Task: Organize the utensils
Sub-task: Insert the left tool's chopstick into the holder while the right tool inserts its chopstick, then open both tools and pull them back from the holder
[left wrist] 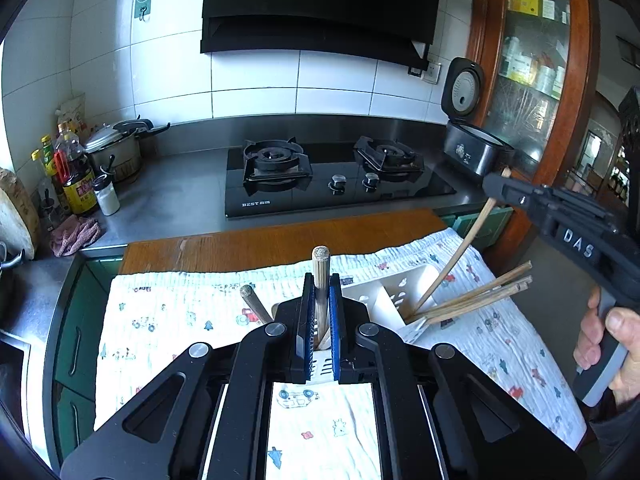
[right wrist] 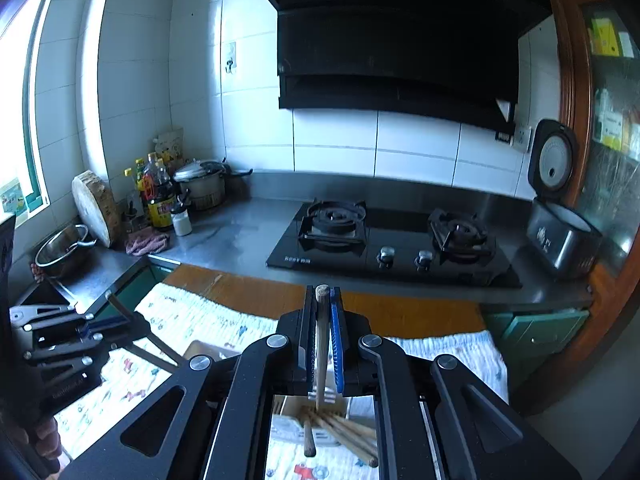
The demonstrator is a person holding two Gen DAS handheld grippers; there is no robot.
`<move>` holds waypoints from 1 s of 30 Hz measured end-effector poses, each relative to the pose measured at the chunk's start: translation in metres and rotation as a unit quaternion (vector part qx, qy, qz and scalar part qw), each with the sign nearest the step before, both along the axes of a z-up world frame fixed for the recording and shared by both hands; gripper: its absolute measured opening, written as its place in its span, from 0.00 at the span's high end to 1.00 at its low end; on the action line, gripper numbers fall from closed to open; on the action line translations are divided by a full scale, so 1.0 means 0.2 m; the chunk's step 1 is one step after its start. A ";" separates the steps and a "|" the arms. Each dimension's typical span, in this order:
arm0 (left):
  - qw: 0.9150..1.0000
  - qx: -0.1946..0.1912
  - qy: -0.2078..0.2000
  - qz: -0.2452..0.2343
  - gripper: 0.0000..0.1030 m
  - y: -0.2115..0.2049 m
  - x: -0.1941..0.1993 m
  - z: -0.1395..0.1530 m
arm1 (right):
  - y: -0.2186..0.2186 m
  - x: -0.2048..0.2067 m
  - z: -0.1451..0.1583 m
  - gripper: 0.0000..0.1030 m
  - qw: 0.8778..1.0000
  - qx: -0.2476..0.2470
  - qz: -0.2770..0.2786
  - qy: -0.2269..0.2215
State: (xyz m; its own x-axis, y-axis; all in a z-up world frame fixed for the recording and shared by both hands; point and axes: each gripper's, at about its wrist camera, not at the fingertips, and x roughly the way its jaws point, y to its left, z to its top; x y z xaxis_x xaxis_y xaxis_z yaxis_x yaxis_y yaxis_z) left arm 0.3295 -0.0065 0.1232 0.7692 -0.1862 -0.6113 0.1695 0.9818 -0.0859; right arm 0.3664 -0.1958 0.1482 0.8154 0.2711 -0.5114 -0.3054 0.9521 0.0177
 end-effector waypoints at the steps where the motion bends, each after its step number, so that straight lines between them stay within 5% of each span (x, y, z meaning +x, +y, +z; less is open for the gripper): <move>1: 1.000 -0.001 0.001 0.001 0.94 0.00 0.00 0.00 | 0.00 0.00 -0.01 0.93 1.000 -0.002 0.000 0.002; 16: 1.000 0.005 0.000 0.005 0.91 0.00 -0.03 0.02 | -0.02 -0.07 0.00 0.87 1.000 -0.003 0.000 -0.002; 30: 0.998 0.003 -0.054 0.019 0.47 0.03 -0.45 0.13 | -0.08 -0.45 0.07 0.52 1.000 0.009 -0.006 -0.024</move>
